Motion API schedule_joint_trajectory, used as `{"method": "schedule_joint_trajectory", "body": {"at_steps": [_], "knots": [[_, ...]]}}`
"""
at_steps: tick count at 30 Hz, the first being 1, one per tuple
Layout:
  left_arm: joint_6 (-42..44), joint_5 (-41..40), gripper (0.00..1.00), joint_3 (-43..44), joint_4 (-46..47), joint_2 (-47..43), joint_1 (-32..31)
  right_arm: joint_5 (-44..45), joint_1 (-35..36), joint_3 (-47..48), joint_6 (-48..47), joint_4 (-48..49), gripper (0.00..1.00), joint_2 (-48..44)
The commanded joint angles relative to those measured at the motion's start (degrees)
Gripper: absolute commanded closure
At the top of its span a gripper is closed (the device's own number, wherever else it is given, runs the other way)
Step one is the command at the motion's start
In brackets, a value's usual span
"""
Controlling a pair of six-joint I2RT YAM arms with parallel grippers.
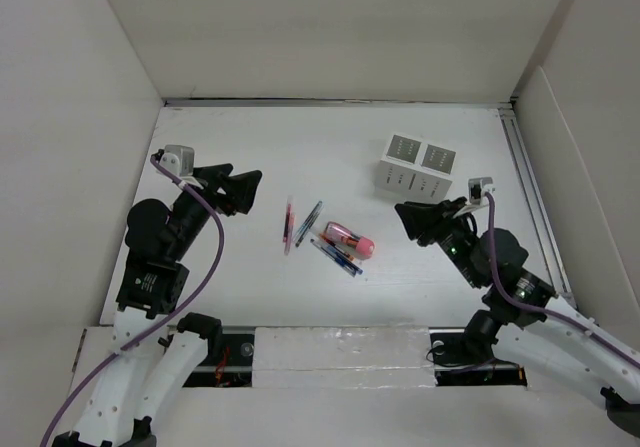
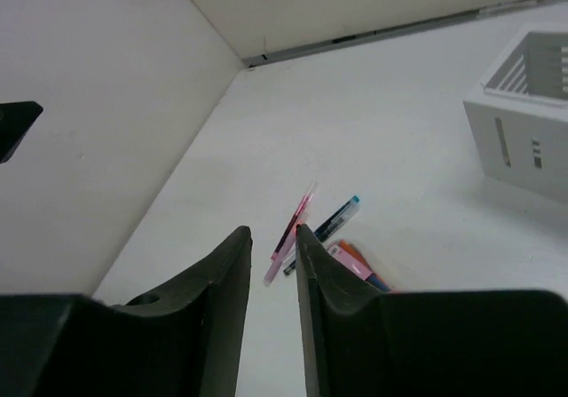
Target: Organize the desk
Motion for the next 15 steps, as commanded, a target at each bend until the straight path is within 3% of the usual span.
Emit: {"method": "schedule_joint_trajectory", "body": {"at_steps": [1,2,3,7,10,11,14,15], "knots": [[0.55,0.29,0.31,0.48,2.69,-0.03,-0.09,3.29,0.23,-0.70,3.80,-3.67,0.70,0.57],[0.55,0.38,0.31,0.40,2.60,-0.03,-0.09,3.21,0.23,-2.10,4.51,-3.85,0.89,0.84],[0.55,0.64,0.31,0.31,2.69,-0.20,-0.09,3.21,0.23,-2.55,5.47,-4.90,0.93,1.45],[0.47,0.47,0.31,0.57,2.69,0.06,-0.09,4.09,0.23,-4.92,12.84,-6.84,0.94,6.10],[0.47,0.90,0.31,0.31,3.04,-0.29,-0.09,4.18,0.23,-6.41,13.31,-5.35,0.65,12.25],[0.47,0.91,0.31,0.31,3.21,-0.38,-0.09,4.09,0.23,-6.33,13.22,-5.26,0.47,14.35],[0.47,0.47,0.31,0.48,2.60,-0.29,-0.09,0.68,0.23,-4.22,11.90,-4.92,0.22,23.93],[0.47,0.47,0.31,0.31,2.51,-0.72,-0.09,-0.73,-0.29,-3.78,10.85,-3.95,0.19,29.00]]}}
